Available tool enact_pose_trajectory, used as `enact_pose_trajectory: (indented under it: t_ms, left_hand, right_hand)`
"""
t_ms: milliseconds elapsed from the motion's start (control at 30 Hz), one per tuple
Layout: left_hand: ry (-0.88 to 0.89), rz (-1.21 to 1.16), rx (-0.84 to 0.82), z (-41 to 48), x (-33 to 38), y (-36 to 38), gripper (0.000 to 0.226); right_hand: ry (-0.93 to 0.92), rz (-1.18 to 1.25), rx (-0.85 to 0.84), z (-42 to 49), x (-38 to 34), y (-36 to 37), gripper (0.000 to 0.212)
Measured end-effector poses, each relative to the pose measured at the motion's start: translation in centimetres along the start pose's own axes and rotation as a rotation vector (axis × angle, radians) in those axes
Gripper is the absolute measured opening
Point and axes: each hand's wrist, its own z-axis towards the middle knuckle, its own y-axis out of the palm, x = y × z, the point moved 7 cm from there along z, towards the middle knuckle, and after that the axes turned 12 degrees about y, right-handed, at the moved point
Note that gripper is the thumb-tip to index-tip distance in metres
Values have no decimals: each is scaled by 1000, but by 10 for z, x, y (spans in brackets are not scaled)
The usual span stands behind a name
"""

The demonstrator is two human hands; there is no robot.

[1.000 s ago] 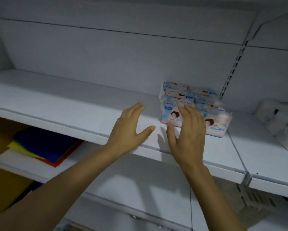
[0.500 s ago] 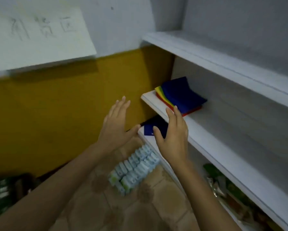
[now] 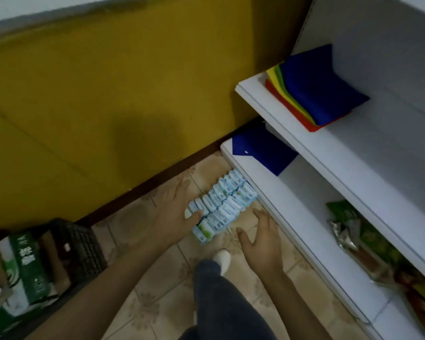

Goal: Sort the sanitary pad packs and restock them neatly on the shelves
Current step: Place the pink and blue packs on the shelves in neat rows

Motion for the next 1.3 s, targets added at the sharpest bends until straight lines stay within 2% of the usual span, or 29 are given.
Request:
enact_pose_trajectory:
  t_ms: [67, 100, 167, 200, 233, 300, 433, 567, 633, 700, 767, 833, 933, 1000, 1100, 1167, 1233, 1300]
  left_hand:
    - [-116, -77, -81, 22, -34, 21, 107]
    - [-190, -97, -133, 30, -52, 31, 97]
    - [-316, -160, -146, 46, -88, 40, 57]
    - [-349, -193, -135, 53, -106, 44, 45]
    - [-354, -209, -158, 57, -118, 49, 43]
    - [-358, -228, -251, 56, -147, 70, 45]
    - [-548, -309, -409, 52, -233, 134, 44]
    - [-774, -422, -445, 65, -325, 215, 46]
    - [-806, -471, -482, 78, -377, 264, 45]
    - [-804, -473, -526, 95, -428, 317, 59]
    - [-867, -475, -542, 106, -475, 364, 62]
    - [-972, -504, -505, 118, -515, 406, 63]
    - [-1146, -613, -418, 132, -551, 457, 82]
    - [-1174, -628, -371, 139, -561, 480, 87]
    - [-1126, -609, -314, 141, -572, 493, 82]
    - [-1129, -633, -266, 132, -580, 490, 68]
    - [-1155, -681, -187, 121, -584, 483, 45]
    - [-1189, -752, -103, 112, -583, 478, 40]
  right_hand:
    - [75, -11, -63, 23, 7, 26, 54]
    - [112, -19, -113, 32, 10, 41, 51]
    - [150, -30, -204, 50, 15, 72, 45]
    - [150, -48, -232, 59, 17, 86, 41]
    - [138, -79, -257, 68, 19, 100, 38]
    - [119, -172, -307, 86, 25, 126, 33]
    - [127, -353, -394, 129, 54, 183, 34]
    - [108, -515, -479, 174, 100, 271, 41]
    - [103, -596, -526, 199, 123, 324, 41]
    - [89, -688, -522, 227, 147, 380, 44]
    - [91, -747, -521, 254, 169, 434, 48]
    - [79, -768, -518, 276, 191, 485, 55]
    - [63, -756, -513, 299, 216, 543, 68]
    - [108, -719, -526, 305, 233, 568, 73]
    - [124, -692, -496, 303, 251, 590, 57]
    - [73, -705, -450, 297, 252, 592, 41]
    - [72, -687, -411, 292, 251, 587, 38]
    - [95, -620, -415, 287, 249, 578, 42]
